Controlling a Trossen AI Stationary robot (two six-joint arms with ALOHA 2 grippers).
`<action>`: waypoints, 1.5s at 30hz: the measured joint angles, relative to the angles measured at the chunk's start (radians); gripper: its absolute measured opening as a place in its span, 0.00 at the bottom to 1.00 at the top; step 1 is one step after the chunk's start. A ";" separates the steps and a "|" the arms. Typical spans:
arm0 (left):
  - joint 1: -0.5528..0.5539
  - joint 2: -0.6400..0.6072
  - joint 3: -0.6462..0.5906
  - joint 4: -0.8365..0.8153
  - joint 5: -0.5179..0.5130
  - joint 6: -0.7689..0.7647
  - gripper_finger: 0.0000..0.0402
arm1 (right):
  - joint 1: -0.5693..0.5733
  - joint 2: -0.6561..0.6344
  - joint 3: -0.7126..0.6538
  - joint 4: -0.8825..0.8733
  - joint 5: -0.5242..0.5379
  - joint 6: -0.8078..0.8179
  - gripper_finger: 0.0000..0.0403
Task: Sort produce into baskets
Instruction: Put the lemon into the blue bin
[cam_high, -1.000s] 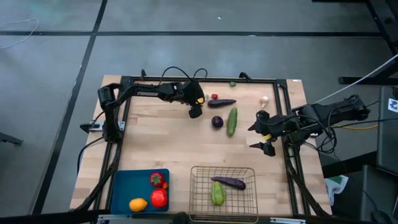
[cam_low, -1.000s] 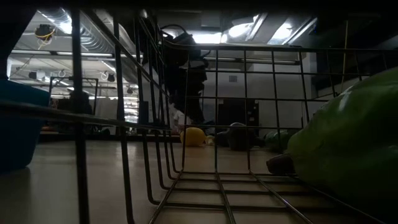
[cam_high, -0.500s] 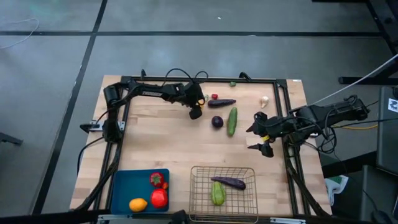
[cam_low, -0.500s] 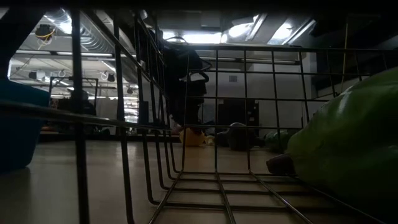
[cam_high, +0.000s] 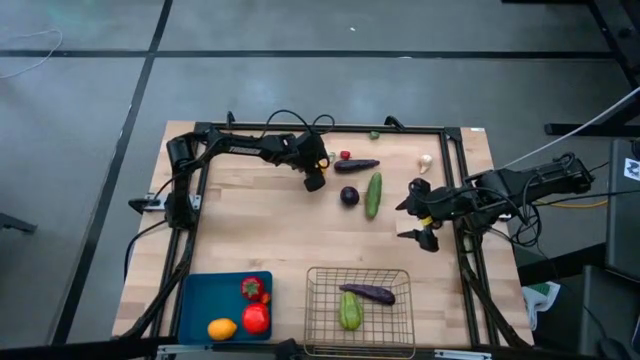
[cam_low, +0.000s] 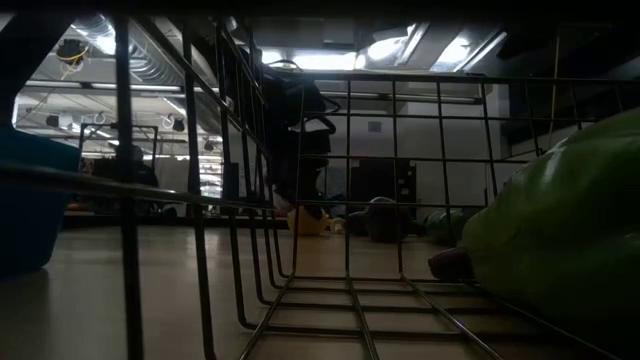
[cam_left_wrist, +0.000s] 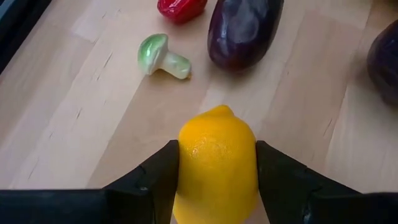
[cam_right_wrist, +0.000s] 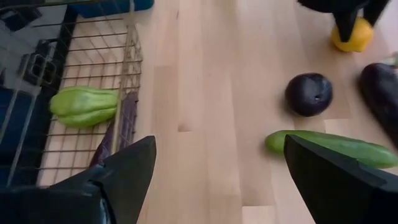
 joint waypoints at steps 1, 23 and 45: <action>0.000 0.000 0.000 0.000 0.000 -0.004 0.45 | 0.000 0.000 0.000 0.000 0.016 0.000 0.87; -0.122 -0.240 0.178 -0.584 0.173 -0.141 0.48 | 0.000 0.000 0.000 -0.004 0.081 0.000 0.87; -0.714 -0.412 0.180 -0.998 0.198 -0.643 0.48 | 0.000 0.000 0.000 -0.005 0.081 -0.002 0.87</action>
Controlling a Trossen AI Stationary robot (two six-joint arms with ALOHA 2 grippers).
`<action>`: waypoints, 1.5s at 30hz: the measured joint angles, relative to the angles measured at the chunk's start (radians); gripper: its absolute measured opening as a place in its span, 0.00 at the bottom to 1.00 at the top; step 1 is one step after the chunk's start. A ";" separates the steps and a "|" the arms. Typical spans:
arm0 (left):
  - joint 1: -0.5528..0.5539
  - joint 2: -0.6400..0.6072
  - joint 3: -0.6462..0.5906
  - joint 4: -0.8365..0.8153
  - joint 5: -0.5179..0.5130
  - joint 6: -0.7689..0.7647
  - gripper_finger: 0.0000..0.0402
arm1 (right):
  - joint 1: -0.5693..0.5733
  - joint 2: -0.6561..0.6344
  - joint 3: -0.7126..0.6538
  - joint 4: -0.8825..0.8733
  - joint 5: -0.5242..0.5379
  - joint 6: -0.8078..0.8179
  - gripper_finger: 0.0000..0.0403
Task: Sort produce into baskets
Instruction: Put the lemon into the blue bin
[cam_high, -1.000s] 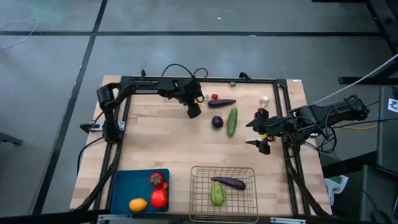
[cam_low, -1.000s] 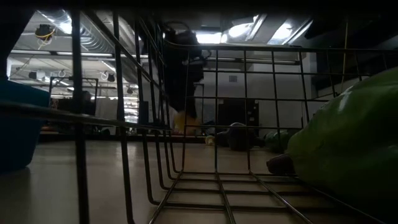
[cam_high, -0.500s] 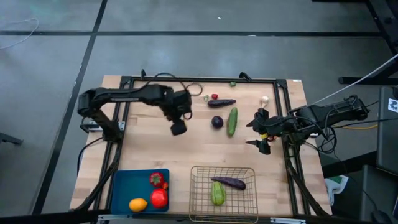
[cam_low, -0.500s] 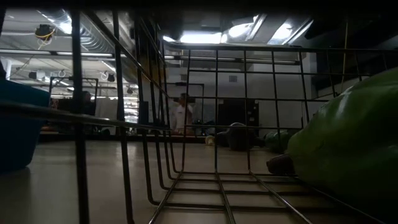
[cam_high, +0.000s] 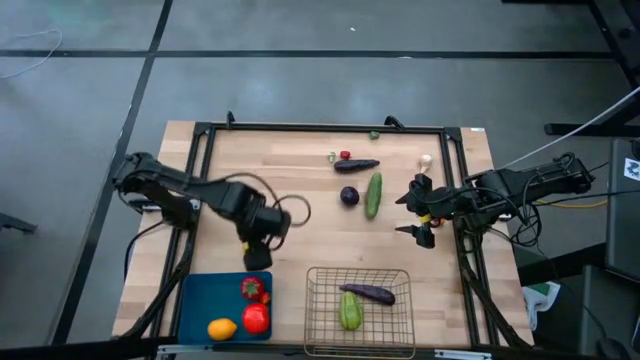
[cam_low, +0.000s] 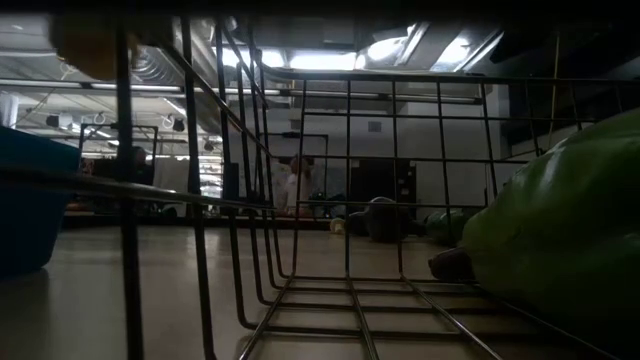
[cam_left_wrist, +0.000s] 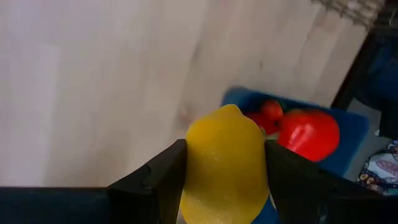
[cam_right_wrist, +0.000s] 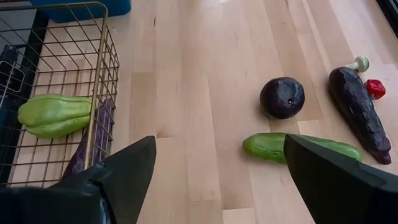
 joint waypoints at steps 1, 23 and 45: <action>-0.028 0.000 0.000 0.000 -0.001 -0.025 0.48 | 0.000 0.000 0.000 0.000 0.000 0.000 0.87; -0.477 0.005 0.000 0.010 -0.082 -0.645 0.48 | 0.000 0.000 0.000 0.000 0.000 0.001 0.87; -0.579 0.141 -0.001 0.061 -0.118 -0.712 0.48 | 0.000 0.000 0.000 0.000 0.000 0.001 0.87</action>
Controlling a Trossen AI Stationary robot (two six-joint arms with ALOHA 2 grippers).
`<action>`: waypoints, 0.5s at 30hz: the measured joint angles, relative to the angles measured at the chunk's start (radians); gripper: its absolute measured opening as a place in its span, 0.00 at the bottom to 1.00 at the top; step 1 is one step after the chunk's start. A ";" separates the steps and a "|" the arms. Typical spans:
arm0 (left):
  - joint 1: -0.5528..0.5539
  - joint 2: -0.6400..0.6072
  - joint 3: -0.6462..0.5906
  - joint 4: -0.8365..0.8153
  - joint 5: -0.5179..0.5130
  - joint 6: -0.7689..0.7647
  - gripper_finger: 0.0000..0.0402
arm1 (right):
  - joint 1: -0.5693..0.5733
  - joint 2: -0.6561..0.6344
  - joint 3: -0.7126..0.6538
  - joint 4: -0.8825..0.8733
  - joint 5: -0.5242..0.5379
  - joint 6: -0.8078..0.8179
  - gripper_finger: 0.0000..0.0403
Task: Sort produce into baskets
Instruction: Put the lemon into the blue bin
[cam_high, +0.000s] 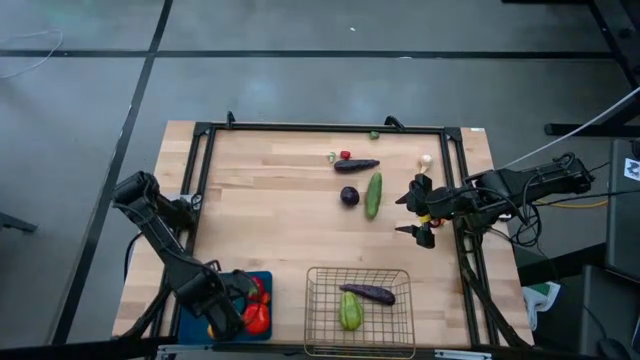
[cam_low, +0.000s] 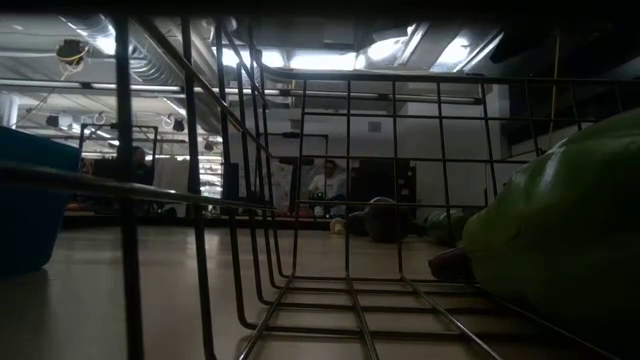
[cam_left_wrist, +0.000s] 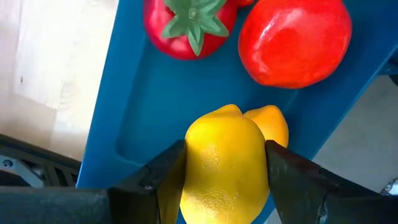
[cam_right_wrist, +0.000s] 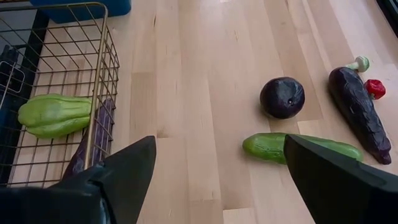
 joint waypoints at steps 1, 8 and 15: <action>0.001 0.000 0.000 0.000 0.000 0.008 0.48 | 0.000 0.000 0.000 0.000 0.000 0.000 0.87; 0.001 0.000 0.000 0.015 0.000 0.044 0.49 | 0.000 0.000 0.000 0.000 0.000 0.000 0.87; 0.001 0.000 0.000 0.020 0.000 0.040 0.63 | 0.000 0.000 0.000 0.000 0.000 0.000 0.87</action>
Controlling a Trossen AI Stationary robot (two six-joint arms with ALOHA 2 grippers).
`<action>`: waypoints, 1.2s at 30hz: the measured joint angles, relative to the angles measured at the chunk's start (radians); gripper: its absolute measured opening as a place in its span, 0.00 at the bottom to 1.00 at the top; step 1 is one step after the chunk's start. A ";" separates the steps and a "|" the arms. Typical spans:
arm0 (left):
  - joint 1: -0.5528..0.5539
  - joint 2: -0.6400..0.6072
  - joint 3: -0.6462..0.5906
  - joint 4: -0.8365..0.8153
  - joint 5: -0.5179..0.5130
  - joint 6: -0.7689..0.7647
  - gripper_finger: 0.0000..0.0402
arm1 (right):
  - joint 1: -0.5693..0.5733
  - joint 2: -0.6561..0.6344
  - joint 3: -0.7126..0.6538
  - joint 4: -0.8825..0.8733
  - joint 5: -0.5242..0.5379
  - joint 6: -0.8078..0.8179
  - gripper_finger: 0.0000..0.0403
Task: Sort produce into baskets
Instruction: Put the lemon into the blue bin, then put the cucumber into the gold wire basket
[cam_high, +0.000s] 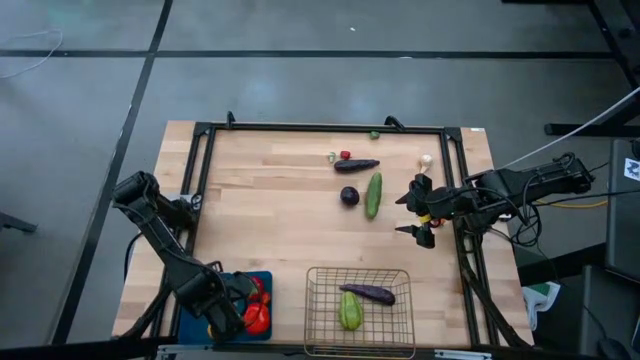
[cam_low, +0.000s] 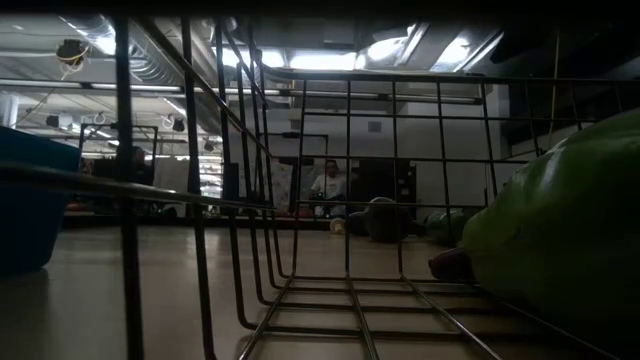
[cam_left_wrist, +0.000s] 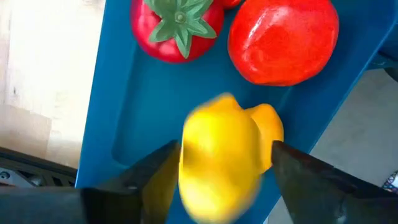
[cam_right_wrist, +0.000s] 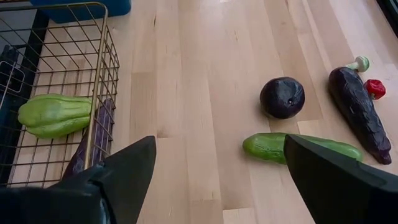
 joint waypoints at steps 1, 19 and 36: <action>0.000 0.000 0.000 0.000 0.000 0.000 0.66 | 0.000 0.000 0.000 -0.002 0.000 0.000 0.87; 0.000 0.000 0.000 0.035 0.000 -0.079 0.77 | 0.000 0.000 0.000 -0.401 0.086 0.253 0.87; 0.064 0.000 0.000 0.190 -0.077 -0.118 0.77 | 0.000 0.007 0.001 -0.455 0.087 0.264 0.87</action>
